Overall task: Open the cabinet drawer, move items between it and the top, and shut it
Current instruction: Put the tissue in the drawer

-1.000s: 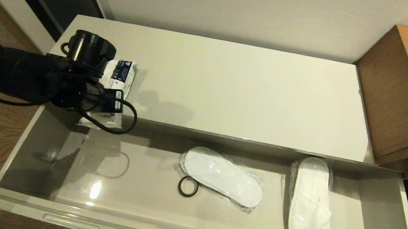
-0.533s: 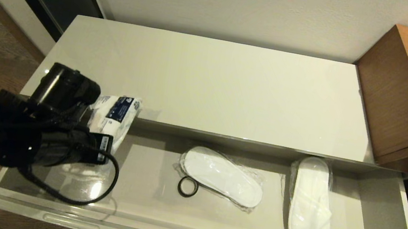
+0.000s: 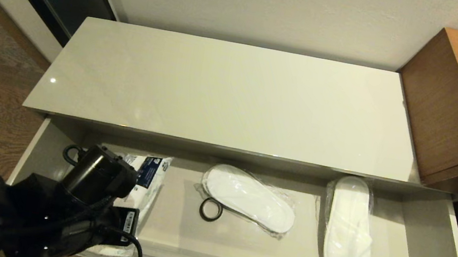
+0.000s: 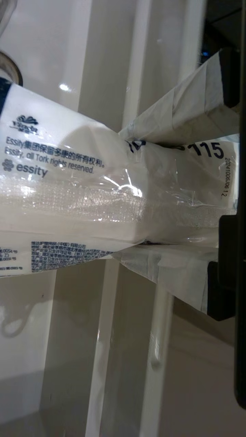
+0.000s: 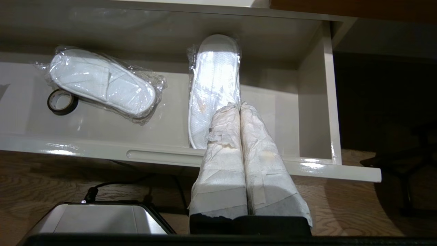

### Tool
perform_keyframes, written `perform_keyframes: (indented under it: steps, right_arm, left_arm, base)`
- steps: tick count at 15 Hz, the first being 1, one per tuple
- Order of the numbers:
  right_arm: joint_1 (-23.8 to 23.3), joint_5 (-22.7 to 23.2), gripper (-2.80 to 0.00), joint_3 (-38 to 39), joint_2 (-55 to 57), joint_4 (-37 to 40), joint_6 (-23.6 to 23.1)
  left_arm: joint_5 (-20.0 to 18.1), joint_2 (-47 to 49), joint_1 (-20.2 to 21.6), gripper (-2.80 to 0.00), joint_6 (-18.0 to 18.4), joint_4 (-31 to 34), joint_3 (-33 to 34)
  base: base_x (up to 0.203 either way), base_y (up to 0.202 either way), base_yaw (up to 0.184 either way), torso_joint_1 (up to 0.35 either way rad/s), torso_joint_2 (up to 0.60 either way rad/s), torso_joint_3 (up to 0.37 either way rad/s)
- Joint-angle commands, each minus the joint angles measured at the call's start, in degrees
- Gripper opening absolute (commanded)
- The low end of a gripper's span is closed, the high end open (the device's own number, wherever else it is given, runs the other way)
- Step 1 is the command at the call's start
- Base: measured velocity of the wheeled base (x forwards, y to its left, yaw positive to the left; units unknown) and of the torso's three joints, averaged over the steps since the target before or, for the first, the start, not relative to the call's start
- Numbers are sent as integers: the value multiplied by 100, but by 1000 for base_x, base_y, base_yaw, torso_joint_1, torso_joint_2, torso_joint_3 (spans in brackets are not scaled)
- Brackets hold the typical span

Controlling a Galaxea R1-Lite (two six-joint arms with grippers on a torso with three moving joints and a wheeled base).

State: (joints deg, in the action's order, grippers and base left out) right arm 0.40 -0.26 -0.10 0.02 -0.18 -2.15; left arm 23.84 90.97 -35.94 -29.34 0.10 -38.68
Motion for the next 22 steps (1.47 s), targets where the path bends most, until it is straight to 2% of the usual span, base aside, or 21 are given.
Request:
perform_keyframes:
  steps: [1,4,6,9,11,14,15,19,22]
  right_arm:
    - [4,0,-280,1,-11,1,-5]
    - [4,0,-280,1,-11,-5,-5]
    - [4,0,-280,1,-11,-8,-5]
    - [4,0,-280,1,-11,-7,-5]
    - [4,0,-280,1,-11,1,-5]
    - [4,0,-280,1,-11,-1,-5]
    - [4,0,-280,1,-11,-1,-5]
    - [4,0,-280,1,-11,1,-5]
    - [4,0,-280,1,-11,-8,-5]
  left_arm:
    - [112,673,12,-280,-69,-697,284]
    - [355,1596,167,-280,-79,-1985,424]
    - [527,2094,288,-280,-44,-2411,371]
    - [982,2620,458,-280,5,-2633,-189]
    - [1067,2803,602,-280,74,-2602,-567]
    - [1127,3028,713,-280,175,-2596,-692]
    - [1264,3086,735,0,188,-2595,-702]
    - [1299,3051,744,0,225,-2607,-709]
    - [1285,2334,731,0,260,-2360,-582]
  base:
    - [0,0,0,0,0,0]
    - [0,0,0,0,0,0]
    - [0,0,0,0,0,0]
    - [0,0,0,0,0,0]
    - [0,0,0,0,0,0]
    - [0,0,0,0,0,0]
    - [0,0,0,0,0,0]
    - [0,0,0,0,0,0]
    - [0,0,0,0,0,0]
